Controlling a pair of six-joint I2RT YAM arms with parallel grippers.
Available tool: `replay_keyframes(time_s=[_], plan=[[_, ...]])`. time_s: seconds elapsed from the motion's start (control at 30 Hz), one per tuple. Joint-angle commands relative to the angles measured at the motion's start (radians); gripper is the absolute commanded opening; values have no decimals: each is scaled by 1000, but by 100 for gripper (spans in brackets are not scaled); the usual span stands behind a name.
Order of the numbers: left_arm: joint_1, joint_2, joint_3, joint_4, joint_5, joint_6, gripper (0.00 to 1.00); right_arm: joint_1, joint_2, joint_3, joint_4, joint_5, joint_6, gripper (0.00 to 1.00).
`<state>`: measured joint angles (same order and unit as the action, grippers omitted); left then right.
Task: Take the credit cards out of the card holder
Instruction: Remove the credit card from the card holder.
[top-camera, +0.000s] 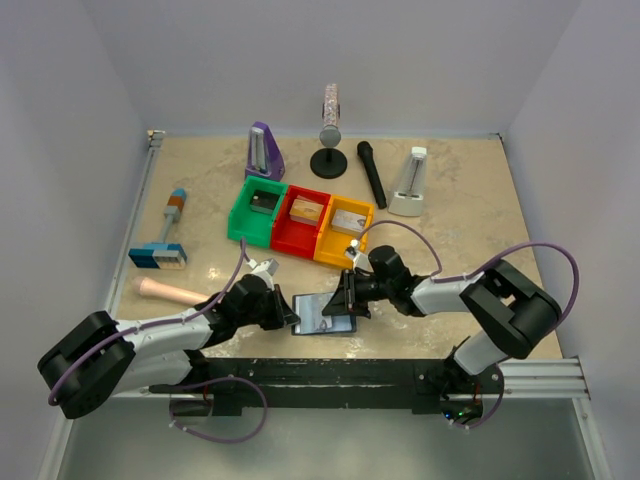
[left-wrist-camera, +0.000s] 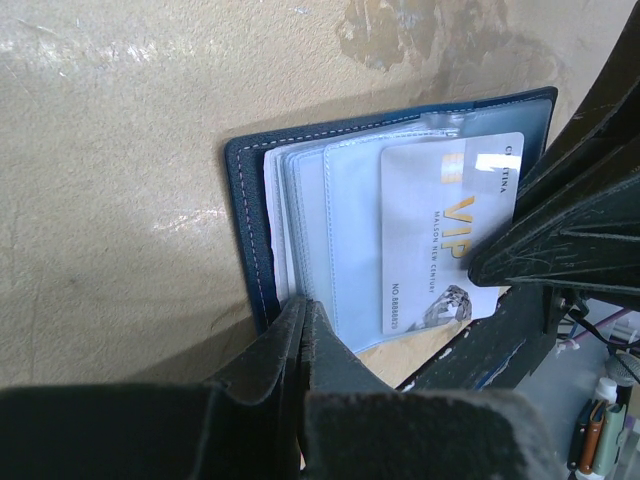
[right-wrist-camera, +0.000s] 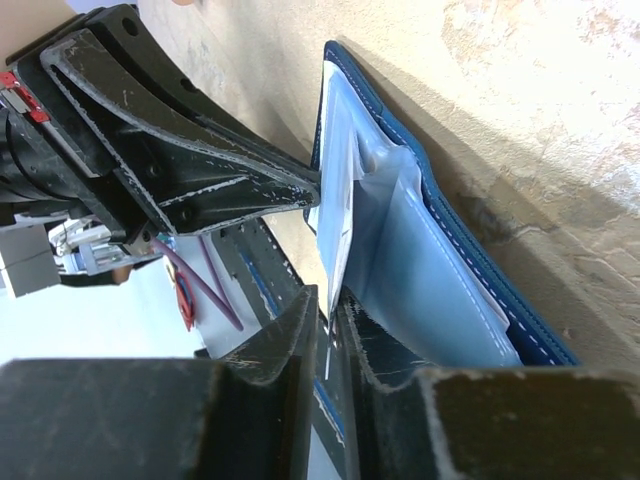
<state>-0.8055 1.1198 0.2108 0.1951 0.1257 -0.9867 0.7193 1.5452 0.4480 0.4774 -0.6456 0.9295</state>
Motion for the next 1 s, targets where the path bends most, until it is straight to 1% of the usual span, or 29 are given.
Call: replay_keyframes(time_s=[0.0,0.1,0.17,0.2,0.5,0.57,0.6,0.7,0.73,0.97], plan=[[0,17,-40,-95,-61,11,0,-6,-34,-3,24,-9,-15,14],[0,8,-42,-100,-63,11,0,-8,-39,-2,17,-11,-20,9],[-1,0,-44,-108,-69,10,0,-9,-45,-2,9,-12,-24,1],[0,-6,-44,-112,-70,10,0,-12,-48,0,-6,-11,-29,0],[0,-74,-44,-186,-112,10,0,-30,-103,4,-152,26,-90,0],[2,-95,-44,-194,-121,10,0,-41,-132,8,-192,32,-109,0],[2,-103,-42,-229,-121,10,0,-50,-149,9,-215,35,-118,0],[2,-133,-37,-261,-121,13,0,-73,-212,12,-288,40,-150,0],[2,-144,-33,-270,-150,16,0,-81,-238,20,-325,44,-164,0],[2,-181,9,-335,-163,43,1,-135,-434,93,-663,141,-277,0]])
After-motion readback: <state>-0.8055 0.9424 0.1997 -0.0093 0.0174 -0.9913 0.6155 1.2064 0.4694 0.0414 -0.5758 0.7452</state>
